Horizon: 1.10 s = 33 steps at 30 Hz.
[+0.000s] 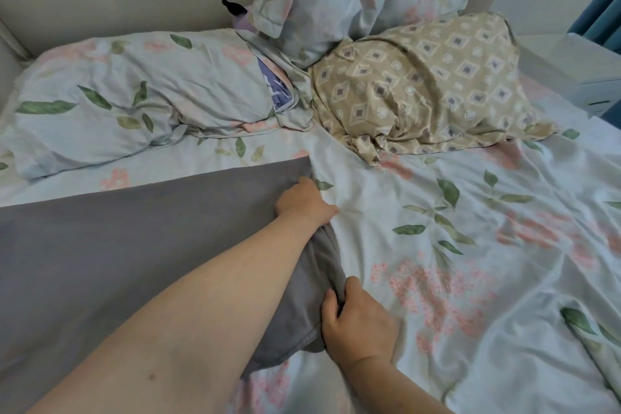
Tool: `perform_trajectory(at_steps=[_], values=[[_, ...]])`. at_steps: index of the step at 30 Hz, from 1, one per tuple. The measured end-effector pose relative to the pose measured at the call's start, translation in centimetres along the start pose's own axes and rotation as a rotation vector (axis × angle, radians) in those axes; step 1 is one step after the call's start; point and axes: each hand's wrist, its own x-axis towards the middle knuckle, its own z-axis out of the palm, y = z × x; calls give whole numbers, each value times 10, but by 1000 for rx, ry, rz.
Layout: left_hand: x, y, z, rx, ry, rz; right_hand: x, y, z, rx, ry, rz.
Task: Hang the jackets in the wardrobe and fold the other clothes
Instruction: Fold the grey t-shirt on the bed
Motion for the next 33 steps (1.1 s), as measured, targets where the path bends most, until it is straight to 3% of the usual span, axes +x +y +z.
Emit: perform_trajectory(at_steps=[5, 11, 15, 20, 25, 33], values=[[9, -34, 0, -242, 44, 83, -2, 1, 0, 35, 38, -34], [-18, -54, -21, -787, 78, -68, -5, -4, -10, 80, 40, -22], [-37, -72, -65, -1093, 43, -240, -19, -31, -26, 468, 47, 24], [-62, -111, -130, -1364, 9, -361, -66, -139, -39, 630, 47, -263], [-88, -182, -178, -1459, 24, -304, -105, -220, -36, 625, -169, -460], [-124, -307, -215, -1490, 169, -357, -147, -303, -7, 670, -449, -525]])
